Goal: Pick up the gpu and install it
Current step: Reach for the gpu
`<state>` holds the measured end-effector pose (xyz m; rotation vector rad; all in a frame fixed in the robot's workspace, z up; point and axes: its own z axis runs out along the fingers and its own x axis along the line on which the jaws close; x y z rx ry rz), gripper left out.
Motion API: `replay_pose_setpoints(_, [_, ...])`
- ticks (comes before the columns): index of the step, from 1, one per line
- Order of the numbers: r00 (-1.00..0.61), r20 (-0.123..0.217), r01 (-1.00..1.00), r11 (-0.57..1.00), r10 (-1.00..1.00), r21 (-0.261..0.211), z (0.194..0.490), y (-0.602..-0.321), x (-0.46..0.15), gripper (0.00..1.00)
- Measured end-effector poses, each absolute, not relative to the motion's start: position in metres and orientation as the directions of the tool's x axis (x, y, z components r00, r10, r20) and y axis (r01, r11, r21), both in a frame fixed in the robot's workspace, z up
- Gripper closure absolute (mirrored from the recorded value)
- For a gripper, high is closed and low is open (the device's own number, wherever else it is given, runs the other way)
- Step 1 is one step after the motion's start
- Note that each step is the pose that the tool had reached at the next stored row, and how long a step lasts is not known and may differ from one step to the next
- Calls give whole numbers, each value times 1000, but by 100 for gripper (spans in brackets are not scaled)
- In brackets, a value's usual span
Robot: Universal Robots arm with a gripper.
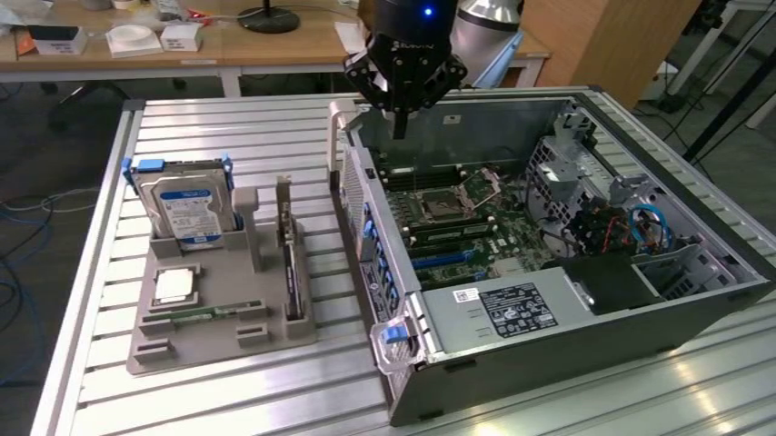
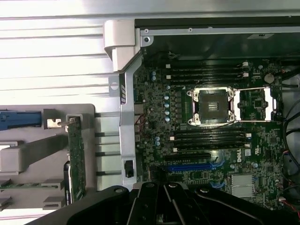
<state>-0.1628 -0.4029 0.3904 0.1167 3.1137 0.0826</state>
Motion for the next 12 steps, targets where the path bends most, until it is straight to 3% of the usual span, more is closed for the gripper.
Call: replay_pose_setpoints(12, [-997,-23,74,996,76,54,390,-407,-163,89])
